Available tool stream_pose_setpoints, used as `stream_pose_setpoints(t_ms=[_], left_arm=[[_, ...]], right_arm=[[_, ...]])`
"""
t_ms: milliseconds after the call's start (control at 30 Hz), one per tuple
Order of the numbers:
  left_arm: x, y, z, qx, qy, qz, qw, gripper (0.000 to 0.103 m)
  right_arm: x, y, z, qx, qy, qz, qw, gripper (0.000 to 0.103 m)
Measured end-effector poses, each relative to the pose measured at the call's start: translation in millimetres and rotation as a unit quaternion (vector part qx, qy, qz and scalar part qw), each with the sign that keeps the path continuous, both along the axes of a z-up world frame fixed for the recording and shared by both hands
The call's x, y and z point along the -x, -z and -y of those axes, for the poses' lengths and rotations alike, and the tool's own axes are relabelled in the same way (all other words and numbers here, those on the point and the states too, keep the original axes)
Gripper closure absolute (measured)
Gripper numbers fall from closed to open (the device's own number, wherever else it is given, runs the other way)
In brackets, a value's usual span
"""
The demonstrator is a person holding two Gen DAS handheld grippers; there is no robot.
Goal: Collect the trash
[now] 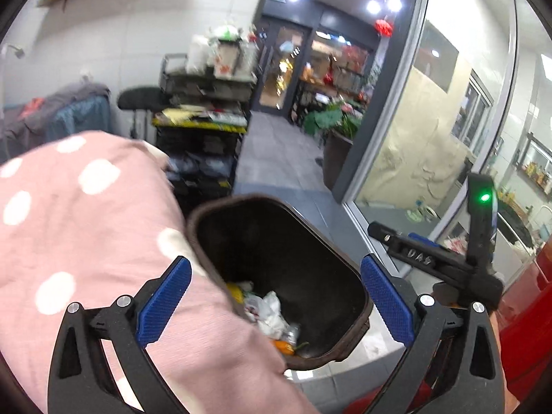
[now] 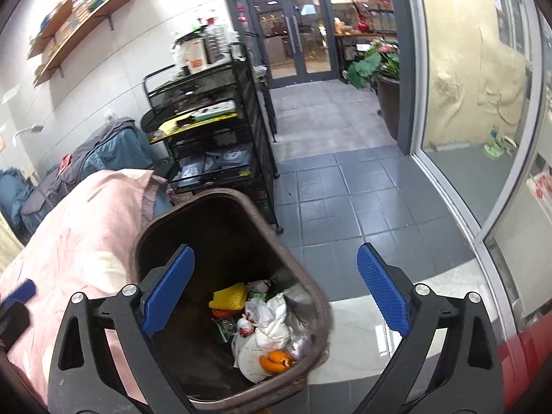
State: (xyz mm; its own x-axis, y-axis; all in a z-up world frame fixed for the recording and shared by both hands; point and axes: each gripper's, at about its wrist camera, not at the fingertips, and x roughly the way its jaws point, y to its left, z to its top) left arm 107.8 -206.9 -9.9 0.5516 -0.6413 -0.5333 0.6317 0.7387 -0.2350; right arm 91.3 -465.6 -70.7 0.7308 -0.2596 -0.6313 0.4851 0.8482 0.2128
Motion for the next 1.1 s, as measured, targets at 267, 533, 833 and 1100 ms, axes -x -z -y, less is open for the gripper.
stream_pose_setpoints(t_ms=[267,533,833,1100], left_arm=[[16.3,-19.0,-61.3,0.009,-0.095,0.063,0.9934,0.006],[21.1,-17.6,-121.3,0.023,-0.175,0.056,0.9827,0.006],[48.0,-19.5,-171.9,-0.005,-0.257,0.088,0.9625,0.006],[72.5,-17.7,-200.0,0.001,-0.311,0.101,0.9452,0.006]], right_arm=[[-14.5,-11.5,-73.5,0.013,-0.079,0.029,0.996,0.006],[-23.7,-23.4,-143.8,0.017,-0.165,0.045,0.985,0.006],[-3.6,-39.1,-203.1,0.055,-0.213,0.093,0.971,0.006],[25.7,-50.9,-233.2,0.087,-0.237,0.121,0.960,0.006]])
